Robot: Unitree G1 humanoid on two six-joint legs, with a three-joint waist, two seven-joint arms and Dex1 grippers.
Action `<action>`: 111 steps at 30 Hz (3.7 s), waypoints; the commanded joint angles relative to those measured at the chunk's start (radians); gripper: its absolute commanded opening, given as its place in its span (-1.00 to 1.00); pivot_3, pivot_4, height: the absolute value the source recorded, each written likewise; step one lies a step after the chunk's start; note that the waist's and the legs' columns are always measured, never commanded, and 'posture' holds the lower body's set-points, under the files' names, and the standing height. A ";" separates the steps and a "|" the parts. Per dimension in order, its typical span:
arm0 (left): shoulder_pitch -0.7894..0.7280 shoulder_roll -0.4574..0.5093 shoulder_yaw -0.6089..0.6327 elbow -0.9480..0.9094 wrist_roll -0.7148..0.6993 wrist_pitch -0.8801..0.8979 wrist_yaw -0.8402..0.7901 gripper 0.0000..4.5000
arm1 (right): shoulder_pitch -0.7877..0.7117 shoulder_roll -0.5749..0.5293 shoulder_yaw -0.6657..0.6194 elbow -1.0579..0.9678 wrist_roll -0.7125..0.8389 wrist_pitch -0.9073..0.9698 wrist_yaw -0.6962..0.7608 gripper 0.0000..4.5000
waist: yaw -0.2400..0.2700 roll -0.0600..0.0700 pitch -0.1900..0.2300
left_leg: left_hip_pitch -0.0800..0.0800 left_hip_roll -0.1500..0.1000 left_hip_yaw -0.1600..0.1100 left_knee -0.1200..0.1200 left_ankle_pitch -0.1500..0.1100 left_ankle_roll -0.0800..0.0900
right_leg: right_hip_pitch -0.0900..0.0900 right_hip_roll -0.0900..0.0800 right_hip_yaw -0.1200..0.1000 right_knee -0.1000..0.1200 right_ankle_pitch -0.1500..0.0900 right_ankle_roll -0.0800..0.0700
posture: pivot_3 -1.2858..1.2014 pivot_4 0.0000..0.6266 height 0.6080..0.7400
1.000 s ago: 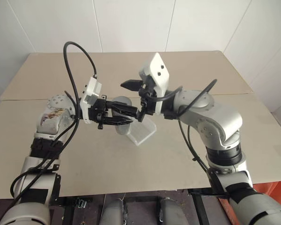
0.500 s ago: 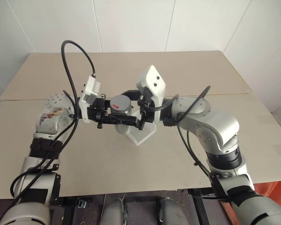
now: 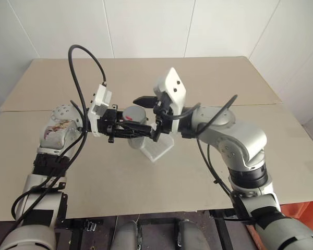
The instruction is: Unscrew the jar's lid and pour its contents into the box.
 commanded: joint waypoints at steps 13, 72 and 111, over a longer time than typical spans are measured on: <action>0.003 0.067 0.053 -0.043 -0.035 0.009 -0.026 -0.09 | 0.072 -0.177 -0.150 0.098 -0.055 -0.158 0.035 0.99 | 0.002 0.000 0.000 | 0.000 0.000 0.000 0.000 0.000 0.000 | 0.000 0.000 0.000 -0.001 0.000 0.000 | 0.03 -0.52 1.00; 0.003 0.032 0.042 -0.022 -0.014 -0.001 -0.032 -0.09 | 0.148 -0.169 -0.173 -0.125 0.034 -0.090 -0.038 0.99 | 0.001 0.000 0.000 | 0.000 0.000 0.000 -0.001 0.000 0.000 | 0.000 0.000 0.000 -0.001 0.000 0.000 | 0.03 -0.52 1.00; 0.007 0.022 0.039 -0.026 -0.007 -0.031 -0.021 -0.09 | 0.001 0.013 0.006 -0.008 0.046 -0.079 -0.016 0.99 | 0.000 0.000 0.000 | 0.000 0.000 0.000 -0.001 0.000 0.000 | 0.000 0.001 0.000 -0.001 0.000 0.000 | 0.03 -0.52 1.00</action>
